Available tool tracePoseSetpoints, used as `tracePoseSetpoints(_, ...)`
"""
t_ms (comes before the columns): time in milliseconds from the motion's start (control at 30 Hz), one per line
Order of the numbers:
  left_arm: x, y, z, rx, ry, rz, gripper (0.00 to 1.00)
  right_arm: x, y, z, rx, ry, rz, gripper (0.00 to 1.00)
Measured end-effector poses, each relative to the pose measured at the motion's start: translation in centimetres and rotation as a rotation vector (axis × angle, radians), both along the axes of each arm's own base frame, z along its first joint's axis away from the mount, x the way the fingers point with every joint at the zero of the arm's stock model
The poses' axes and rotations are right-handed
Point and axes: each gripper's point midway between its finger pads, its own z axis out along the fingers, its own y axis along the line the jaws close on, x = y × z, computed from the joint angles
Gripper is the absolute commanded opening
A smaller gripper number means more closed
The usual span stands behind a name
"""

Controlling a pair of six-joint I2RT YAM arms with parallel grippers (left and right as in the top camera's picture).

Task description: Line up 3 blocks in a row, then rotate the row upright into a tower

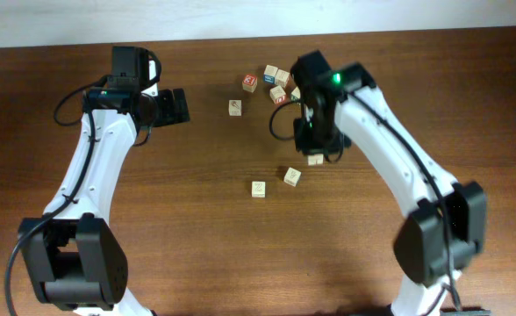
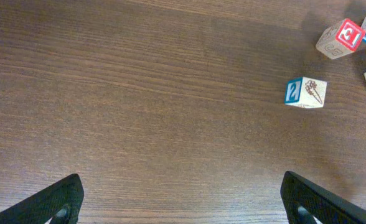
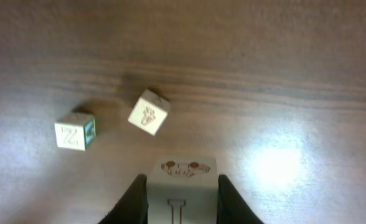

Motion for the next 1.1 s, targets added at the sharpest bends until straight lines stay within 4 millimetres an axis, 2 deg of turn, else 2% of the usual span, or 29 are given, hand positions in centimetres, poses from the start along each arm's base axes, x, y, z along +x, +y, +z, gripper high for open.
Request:
tracePoseSetpoints(67,0.0,0.0,0.0,0.000,0.000,0.000,1.00,-0.7,-0.4,-0.9,0.018,-0.035,-0.018,0.17)
tracePoseSetpoints(267,0.0,0.0,0.0,0.000,0.000,0.000,0.99,-1.2,-0.3,-6.0,0.070,-0.068,-0.032,0.18)
tracePoseSetpoints(600,-0.1,-0.8,0.0,0.000,0.001,-0.018,1.00,-0.4,-1.5,-10.3,0.090,-0.003,-0.108,0.18)
tracePoseSetpoints(667,-0.1,-1.1,0.0,0.000,0.001,-0.024,0.99,-0.5,-1.4,-10.5,0.097,0.006,-0.107,0.18)
tracePoseSetpoints(767,-0.1,-1.2,0.0,0.000,0.001,-0.026,0.99,-0.5,-1.1,-10.5,0.110,0.006,-0.104,0.25)
tracePoseSetpoints(1000,-0.1,-1.2,0.0,0.000,0.000,-0.026,0.99,-0.5,-0.4,-11.1,0.144,0.024,-0.091,0.26)
tracePoseSetpoints(1100,-0.1,-1.2,0.0,0.000,0.000,-0.026,0.99,-0.6,-0.2,-11.1,0.156,0.029,-0.089,0.33)
